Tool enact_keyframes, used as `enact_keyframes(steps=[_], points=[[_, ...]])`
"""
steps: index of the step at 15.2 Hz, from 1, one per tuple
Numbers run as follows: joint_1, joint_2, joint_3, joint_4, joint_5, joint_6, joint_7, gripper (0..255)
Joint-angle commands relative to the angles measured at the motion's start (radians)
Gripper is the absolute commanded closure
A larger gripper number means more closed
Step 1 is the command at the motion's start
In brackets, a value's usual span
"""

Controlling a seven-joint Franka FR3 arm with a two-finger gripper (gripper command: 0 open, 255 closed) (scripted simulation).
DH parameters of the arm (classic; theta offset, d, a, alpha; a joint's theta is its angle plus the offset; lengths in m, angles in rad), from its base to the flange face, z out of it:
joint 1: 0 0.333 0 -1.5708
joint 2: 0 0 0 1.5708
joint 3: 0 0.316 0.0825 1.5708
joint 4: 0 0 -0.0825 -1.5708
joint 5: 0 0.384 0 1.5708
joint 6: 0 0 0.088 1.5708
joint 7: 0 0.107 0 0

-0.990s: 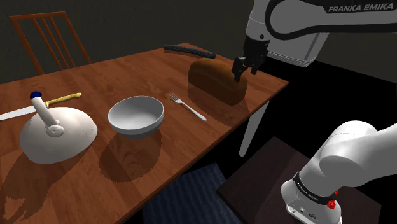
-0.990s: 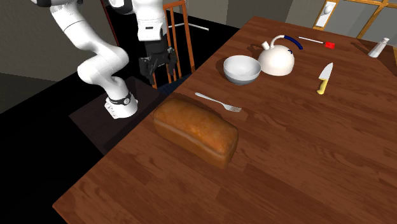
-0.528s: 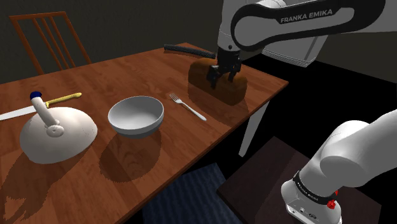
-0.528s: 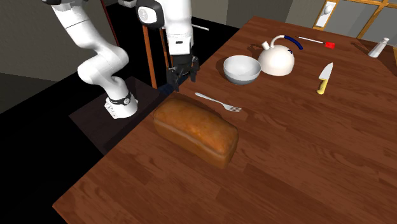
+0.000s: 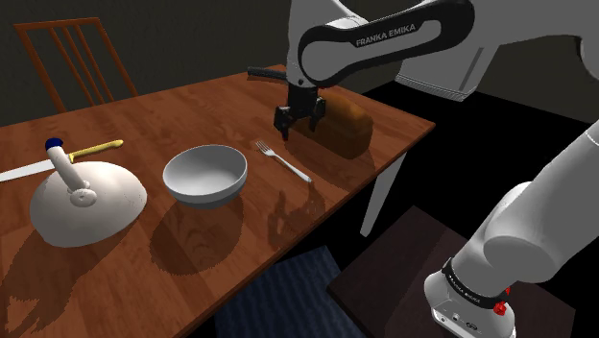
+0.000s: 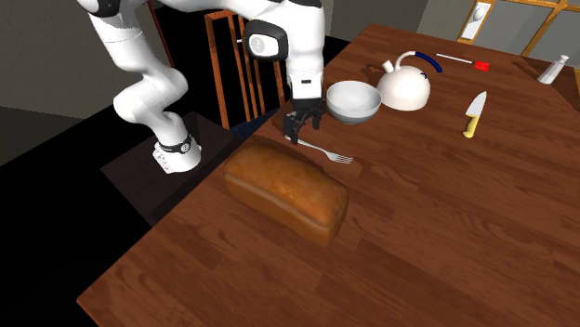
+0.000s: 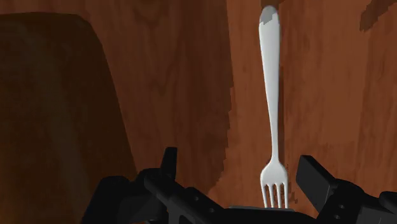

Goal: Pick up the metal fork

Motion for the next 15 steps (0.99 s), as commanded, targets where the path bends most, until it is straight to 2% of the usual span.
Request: enact_keyframes(steps=[1, 6, 15], points=[[0.006, 0.073, 0.011, 0.049, -0.007, 0.019, 0.027, 0], [0.033, 0.268, 0.029, 0.223, -0.035, 0.029, 0.092, 0], [0.036, 0.304, 0.025, 0.164, -0.049, 0.122, 0.104, 0]])
